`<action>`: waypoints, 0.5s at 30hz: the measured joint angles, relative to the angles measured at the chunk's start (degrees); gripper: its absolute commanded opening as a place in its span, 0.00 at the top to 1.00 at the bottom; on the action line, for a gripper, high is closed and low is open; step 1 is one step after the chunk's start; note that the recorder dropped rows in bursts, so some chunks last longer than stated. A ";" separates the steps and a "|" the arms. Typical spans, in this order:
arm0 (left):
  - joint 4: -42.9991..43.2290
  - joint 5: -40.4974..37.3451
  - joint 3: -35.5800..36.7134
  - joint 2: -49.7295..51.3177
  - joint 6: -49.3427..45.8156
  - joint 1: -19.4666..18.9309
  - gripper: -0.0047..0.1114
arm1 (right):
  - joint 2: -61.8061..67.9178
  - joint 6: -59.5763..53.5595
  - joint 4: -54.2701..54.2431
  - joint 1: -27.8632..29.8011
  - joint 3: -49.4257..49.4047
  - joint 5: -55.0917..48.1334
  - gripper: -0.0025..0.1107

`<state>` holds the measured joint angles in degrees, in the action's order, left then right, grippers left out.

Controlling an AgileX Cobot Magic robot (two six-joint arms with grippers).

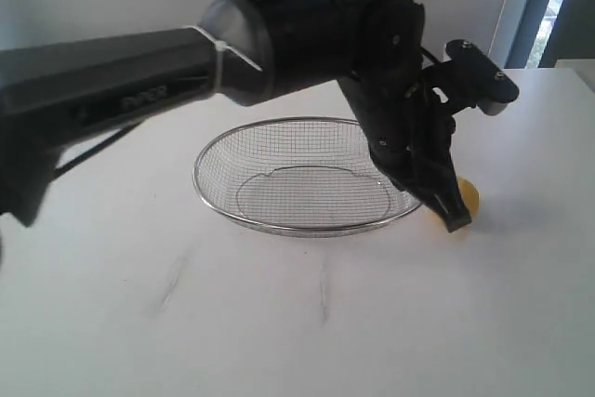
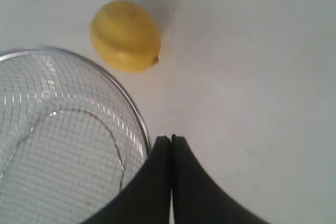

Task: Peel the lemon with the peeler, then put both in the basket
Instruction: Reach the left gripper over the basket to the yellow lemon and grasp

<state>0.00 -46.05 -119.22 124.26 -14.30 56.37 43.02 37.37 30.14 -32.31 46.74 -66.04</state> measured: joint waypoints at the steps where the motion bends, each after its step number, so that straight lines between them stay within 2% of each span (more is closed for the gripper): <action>1: 0.00 -0.91 -2.74 1.69 -0.71 0.00 0.96 | -1.18 0.12 0.26 0.00 0.00 -0.31 0.98; 6: 0.40 -3.96 -17.52 10.59 -4.20 0.66 0.96 | -6.26 0.98 2.82 0.00 0.03 -3.01 0.98; 10: 1.54 0.44 -22.45 14.78 -6.41 2.26 0.94 | -8.53 1.44 4.76 0.00 0.14 -4.02 0.98; 13: 3.27 6.10 -22.97 16.29 -11.26 3.42 0.81 | -9.22 1.57 5.07 0.00 0.14 -4.04 0.98; 15: 4.01 8.84 -23.05 17.12 -13.82 3.76 0.65 | -9.36 1.57 5.28 0.00 0.14 -4.14 0.98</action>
<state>4.01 -37.21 -142.26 141.38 -28.12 60.13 33.66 38.95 35.42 -32.31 46.88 -70.18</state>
